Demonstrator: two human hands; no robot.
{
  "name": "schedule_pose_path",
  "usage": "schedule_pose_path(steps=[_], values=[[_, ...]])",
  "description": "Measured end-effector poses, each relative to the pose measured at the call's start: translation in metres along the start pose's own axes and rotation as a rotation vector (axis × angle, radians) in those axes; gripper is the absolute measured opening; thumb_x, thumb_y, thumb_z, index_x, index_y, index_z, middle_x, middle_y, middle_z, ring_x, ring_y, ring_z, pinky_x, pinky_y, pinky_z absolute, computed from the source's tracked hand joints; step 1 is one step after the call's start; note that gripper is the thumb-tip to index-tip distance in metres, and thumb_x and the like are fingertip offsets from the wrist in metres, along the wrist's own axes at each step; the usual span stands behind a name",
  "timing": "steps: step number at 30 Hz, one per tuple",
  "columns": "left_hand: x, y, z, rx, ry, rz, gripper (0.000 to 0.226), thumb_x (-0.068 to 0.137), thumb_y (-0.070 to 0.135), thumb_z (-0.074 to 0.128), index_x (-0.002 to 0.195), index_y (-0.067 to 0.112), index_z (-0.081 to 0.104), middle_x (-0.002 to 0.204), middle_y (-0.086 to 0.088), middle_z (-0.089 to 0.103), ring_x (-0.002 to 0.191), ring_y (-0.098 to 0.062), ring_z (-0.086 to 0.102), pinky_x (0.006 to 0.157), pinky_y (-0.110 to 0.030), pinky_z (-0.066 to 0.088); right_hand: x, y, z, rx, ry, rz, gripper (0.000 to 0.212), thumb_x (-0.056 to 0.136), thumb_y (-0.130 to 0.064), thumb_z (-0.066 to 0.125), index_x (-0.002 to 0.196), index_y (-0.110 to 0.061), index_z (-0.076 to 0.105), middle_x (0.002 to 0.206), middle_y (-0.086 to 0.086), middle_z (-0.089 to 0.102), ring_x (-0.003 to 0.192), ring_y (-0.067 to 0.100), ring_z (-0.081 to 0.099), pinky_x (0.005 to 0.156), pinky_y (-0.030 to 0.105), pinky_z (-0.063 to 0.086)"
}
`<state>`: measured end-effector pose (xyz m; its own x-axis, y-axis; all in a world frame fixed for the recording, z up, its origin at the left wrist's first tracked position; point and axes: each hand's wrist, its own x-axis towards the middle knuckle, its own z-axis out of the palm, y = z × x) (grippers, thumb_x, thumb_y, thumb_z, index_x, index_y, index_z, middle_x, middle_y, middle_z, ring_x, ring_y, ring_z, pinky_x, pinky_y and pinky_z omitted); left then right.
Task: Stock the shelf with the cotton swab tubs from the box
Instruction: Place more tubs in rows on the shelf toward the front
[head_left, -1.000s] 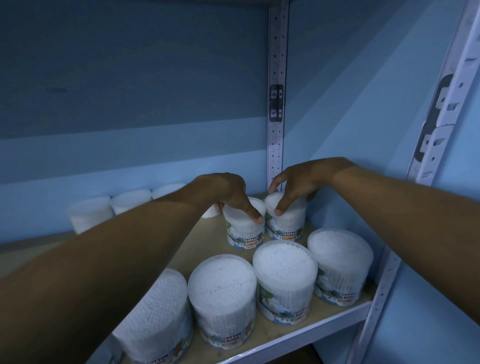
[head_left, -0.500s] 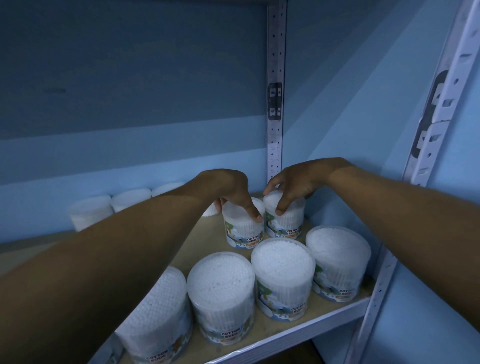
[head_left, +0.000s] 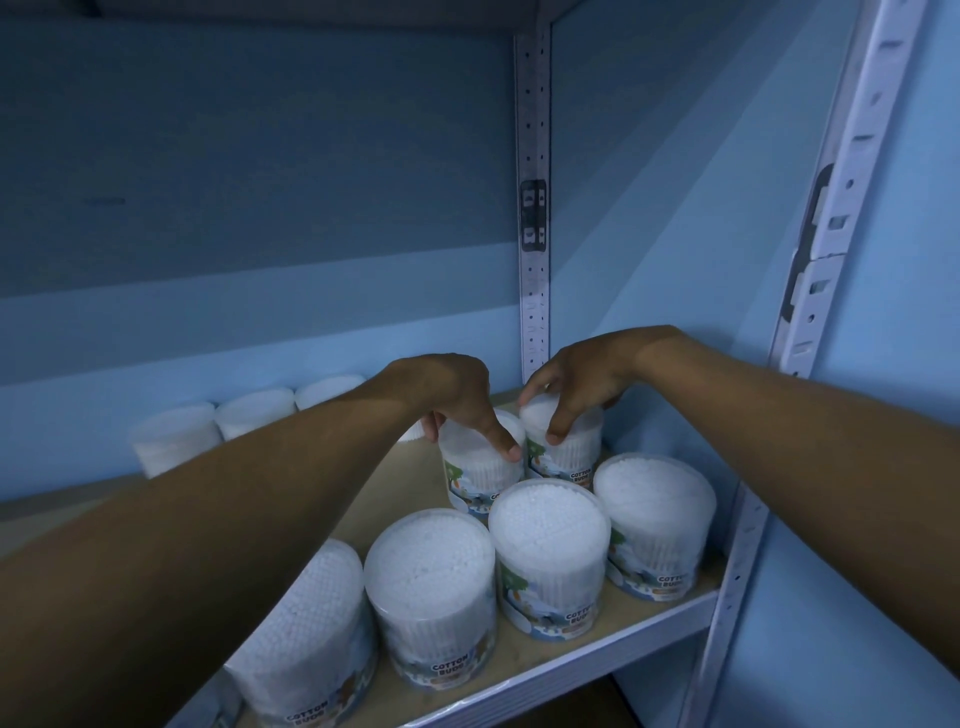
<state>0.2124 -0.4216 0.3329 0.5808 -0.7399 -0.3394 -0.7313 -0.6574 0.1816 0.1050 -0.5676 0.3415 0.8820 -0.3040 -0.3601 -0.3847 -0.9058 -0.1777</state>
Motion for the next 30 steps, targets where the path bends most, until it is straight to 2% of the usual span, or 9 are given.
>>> schedule_pose_path(steps=[5,10,17,23,30], values=[[-0.003,0.004,0.002,0.015,0.001,-0.001,0.089,0.055,0.069,0.083,0.116,0.008,0.064,0.113,-0.011,0.065,0.090,-0.029,0.072,0.075,-0.036,0.063,-0.008,0.001,0.002,-0.003,-0.010,0.011,0.071,0.072,-0.046,0.085,0.135,-0.052,0.052,0.133,-0.013,0.041,0.124,0.018,0.046,0.097,0.037,0.054],[-0.005,0.007,0.003,0.030,-0.003,0.010,0.084,0.062,0.069,0.080,0.118,0.008,0.064,0.113,-0.014,0.066,0.087,-0.029,0.073,0.078,-0.036,0.062,-0.012,0.002,0.004,0.002,-0.017,0.020,0.072,0.071,-0.046,0.086,0.134,-0.052,0.052,0.141,-0.011,0.041,0.126,0.020,0.046,0.096,0.037,0.055],[-0.010,0.010,0.004,0.052,0.007,0.012,0.082,0.060,0.070,0.080,0.114,0.009,0.066,0.106,-0.012,0.067,0.077,-0.027,0.075,0.077,-0.034,0.062,-0.018,0.002,0.004,0.044,-0.040,0.040,0.071,0.070,-0.041,0.088,0.132,-0.050,0.054,0.142,-0.008,0.042,0.126,0.023,0.048,0.095,0.038,0.056],[-0.012,0.013,0.006,0.046,-0.004,0.011,0.083,0.061,0.068,0.081,0.117,0.009,0.065,0.111,-0.012,0.068,0.082,-0.027,0.074,0.075,-0.033,0.062,-0.024,0.003,0.006,0.065,-0.055,0.046,0.071,0.070,-0.040,0.088,0.132,-0.050,0.054,0.141,-0.008,0.041,0.127,0.022,0.046,0.098,0.040,0.054],[-0.019,0.017,0.008,0.059,0.018,0.011,0.080,0.062,0.068,0.079,0.115,0.009,0.065,0.100,-0.011,0.067,0.076,-0.026,0.075,0.078,-0.033,0.062,-0.030,0.002,0.008,0.086,-0.063,0.047,0.071,0.072,-0.038,0.088,0.133,-0.047,0.053,0.139,-0.008,0.041,0.126,0.024,0.046,0.101,0.041,0.052]])
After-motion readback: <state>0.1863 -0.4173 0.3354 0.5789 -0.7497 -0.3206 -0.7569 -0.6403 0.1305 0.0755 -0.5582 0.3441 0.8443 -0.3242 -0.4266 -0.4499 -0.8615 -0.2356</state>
